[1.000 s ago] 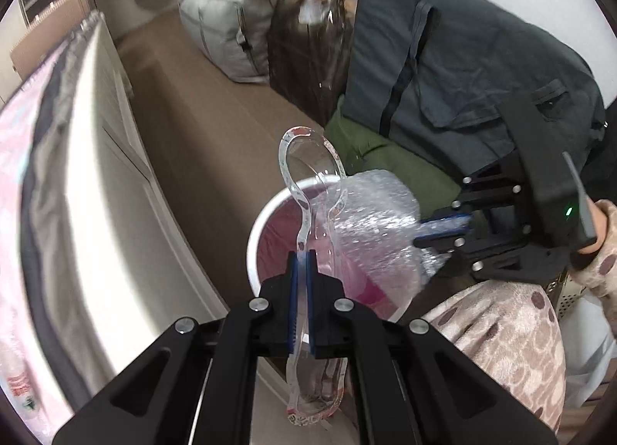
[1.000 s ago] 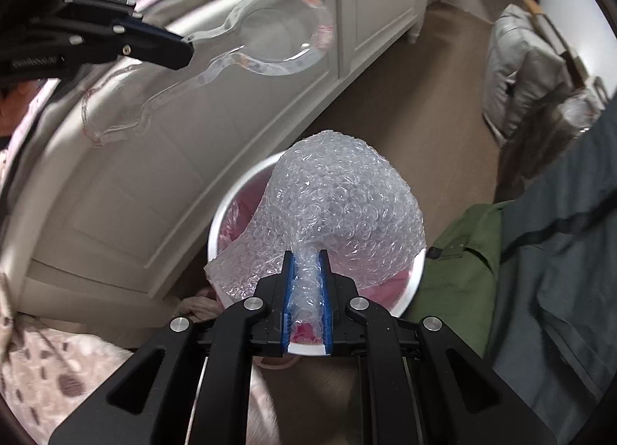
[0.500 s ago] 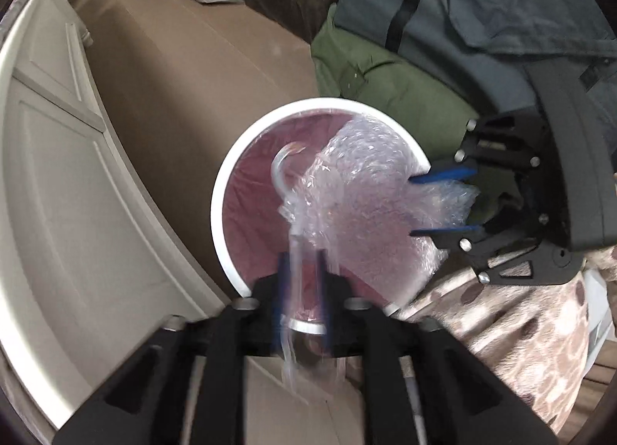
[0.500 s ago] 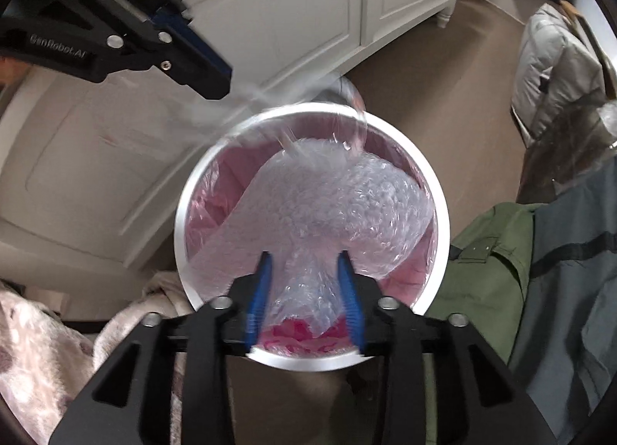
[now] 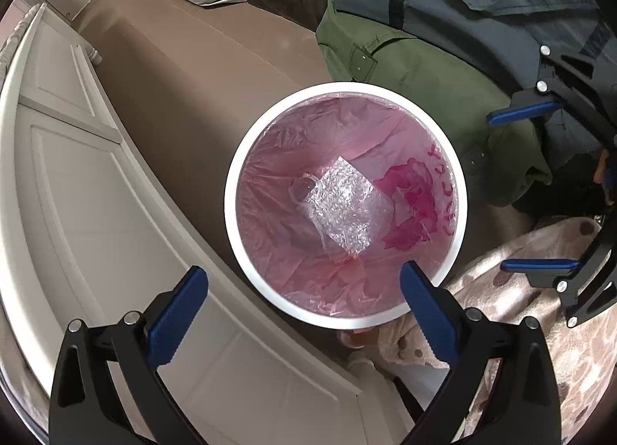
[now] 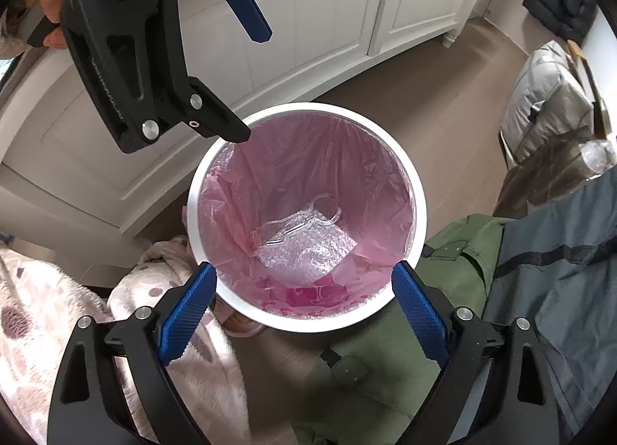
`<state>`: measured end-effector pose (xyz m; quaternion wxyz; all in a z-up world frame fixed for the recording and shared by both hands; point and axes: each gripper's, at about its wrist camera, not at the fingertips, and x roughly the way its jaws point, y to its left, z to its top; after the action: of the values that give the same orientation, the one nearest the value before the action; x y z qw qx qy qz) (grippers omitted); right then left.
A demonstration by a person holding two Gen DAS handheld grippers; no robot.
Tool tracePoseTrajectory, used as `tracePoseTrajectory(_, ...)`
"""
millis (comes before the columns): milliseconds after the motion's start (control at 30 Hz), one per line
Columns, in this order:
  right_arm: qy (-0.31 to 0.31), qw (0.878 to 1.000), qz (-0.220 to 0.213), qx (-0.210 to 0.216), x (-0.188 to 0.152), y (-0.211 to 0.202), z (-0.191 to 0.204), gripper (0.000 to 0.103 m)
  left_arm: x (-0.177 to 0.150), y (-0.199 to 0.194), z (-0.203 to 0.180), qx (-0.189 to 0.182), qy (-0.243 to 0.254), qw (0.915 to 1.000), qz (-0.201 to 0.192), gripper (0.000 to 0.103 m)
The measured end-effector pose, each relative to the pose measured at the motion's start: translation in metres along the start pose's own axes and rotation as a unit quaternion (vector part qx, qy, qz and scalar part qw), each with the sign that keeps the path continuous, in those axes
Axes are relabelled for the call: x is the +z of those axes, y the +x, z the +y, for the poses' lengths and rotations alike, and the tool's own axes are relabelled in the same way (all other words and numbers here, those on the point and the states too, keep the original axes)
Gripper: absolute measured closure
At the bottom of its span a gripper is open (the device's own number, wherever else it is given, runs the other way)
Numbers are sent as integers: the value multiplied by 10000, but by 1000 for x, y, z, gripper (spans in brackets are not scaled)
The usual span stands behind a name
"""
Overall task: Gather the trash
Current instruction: 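Open the right tool over the bin while the left tool releases the hanger, then move both tools back over the bed toward the tissue and wrapper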
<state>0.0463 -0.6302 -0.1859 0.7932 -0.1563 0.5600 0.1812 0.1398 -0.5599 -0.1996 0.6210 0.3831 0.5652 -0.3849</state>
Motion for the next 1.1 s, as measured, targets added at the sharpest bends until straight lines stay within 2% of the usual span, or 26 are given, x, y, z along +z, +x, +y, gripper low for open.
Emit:
tracePoseTrajectory(167,8,9999,-70,-126,1,-23,2,14,-7,-18,-2,37,-22,9999,-133,5)
tracePoseTrajectory(400,98,9982,-357,-467,7,-83,12,14,-26,-61,-7,19,-110,9987,-491,5)
tracePoseTrajectory(567,174,9951,-617,-758,12,-128,31,12,-52,-101,-10,7,-207,9961,-854,5)
tracePoseTrajectory(800,416,9874,-1147,-1007,34,-186,67,7,-116,-150,2,-26,-679,9891,-1304,5)
tracePoseTrajectory(900,352,9838,-1329,-1148,52,-199,89,7,-155,-170,16,184,-892,9841,-1528,5)
tracePoseTrajectory(1100,263,9784,-1789,-1006,98,-212,128,7,-237,-199,54,564,-1540,9703,-1781,5)
